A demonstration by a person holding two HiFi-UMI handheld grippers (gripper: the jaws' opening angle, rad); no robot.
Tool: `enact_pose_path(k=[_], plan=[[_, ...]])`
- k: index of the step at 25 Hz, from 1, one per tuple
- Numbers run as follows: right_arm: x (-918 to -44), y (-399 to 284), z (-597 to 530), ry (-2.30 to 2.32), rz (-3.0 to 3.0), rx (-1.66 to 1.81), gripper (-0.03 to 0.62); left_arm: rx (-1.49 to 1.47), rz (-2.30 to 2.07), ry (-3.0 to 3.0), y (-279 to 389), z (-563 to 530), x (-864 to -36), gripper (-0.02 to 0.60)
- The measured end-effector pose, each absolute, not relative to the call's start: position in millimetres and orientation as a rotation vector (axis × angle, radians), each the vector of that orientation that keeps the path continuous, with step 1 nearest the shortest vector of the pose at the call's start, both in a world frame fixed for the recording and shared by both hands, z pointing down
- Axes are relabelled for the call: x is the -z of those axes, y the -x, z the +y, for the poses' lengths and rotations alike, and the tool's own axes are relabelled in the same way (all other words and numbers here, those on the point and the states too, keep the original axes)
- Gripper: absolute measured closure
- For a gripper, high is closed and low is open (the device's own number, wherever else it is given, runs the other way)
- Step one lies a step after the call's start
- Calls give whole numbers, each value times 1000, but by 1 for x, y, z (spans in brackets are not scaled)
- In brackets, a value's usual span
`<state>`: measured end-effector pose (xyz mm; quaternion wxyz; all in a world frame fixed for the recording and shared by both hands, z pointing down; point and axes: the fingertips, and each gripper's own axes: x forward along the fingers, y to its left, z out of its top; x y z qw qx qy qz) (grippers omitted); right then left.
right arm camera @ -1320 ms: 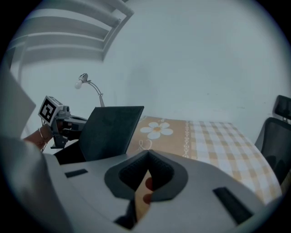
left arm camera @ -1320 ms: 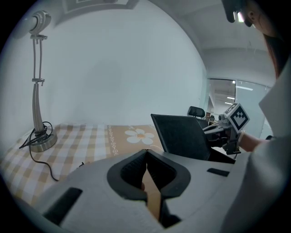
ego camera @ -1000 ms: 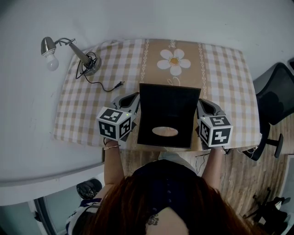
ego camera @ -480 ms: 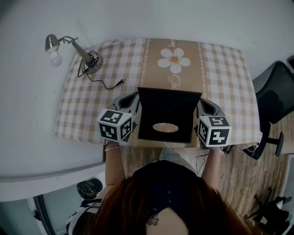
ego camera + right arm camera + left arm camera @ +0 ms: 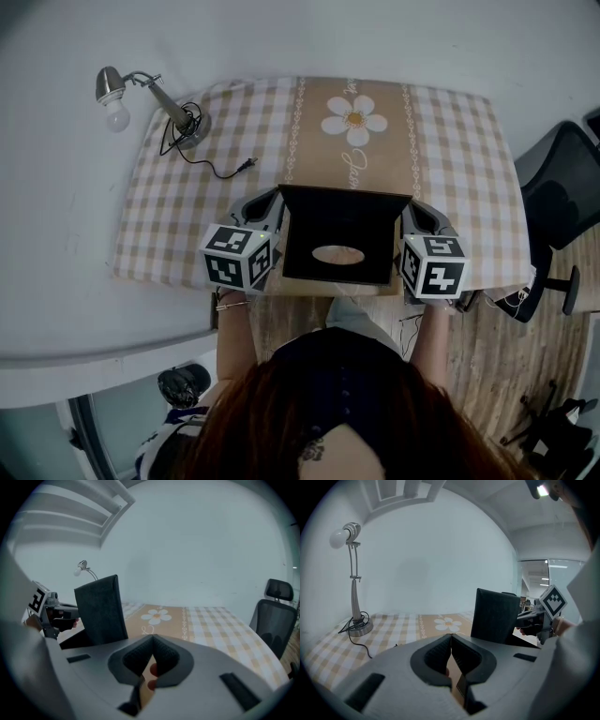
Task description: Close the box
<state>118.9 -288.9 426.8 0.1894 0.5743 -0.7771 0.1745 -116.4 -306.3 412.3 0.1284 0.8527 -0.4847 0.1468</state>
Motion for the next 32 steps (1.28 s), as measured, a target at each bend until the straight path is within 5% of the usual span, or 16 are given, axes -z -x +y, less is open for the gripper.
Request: enact_pose_path(k=[32], plan=[[-434, -120, -260, -1689, -2116, -533, 577, -383, -1501, -2330, 123, -274, -422, 554]])
